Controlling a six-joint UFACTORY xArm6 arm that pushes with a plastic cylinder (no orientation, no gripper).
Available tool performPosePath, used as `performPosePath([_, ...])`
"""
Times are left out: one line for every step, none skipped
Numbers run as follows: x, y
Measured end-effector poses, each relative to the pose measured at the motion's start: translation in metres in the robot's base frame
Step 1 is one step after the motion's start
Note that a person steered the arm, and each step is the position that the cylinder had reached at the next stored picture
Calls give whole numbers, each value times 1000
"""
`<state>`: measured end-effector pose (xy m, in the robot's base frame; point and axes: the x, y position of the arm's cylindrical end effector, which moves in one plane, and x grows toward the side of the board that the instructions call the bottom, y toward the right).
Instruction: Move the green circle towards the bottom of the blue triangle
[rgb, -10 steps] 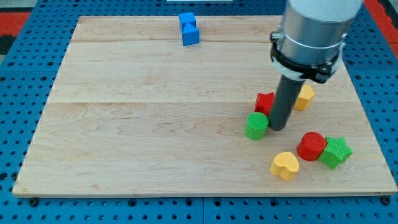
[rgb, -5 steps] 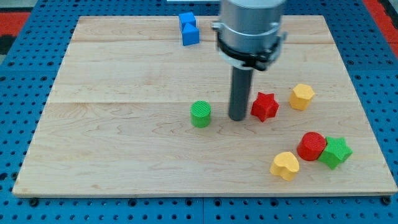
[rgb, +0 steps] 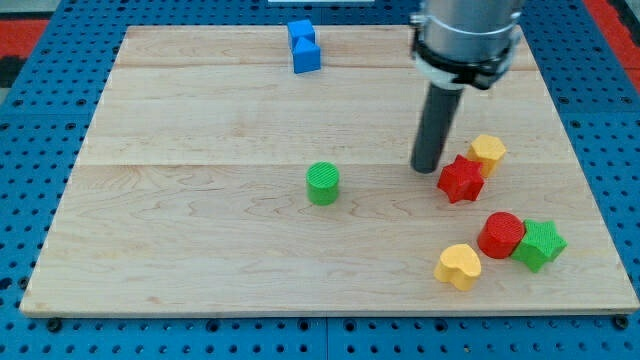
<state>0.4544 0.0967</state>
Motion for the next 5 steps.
performPosePath([32, -22])
performPosePath([52, -43])
performPosePath([38, -72])
performPosePath([16, -98])
performPosePath([43, -101])
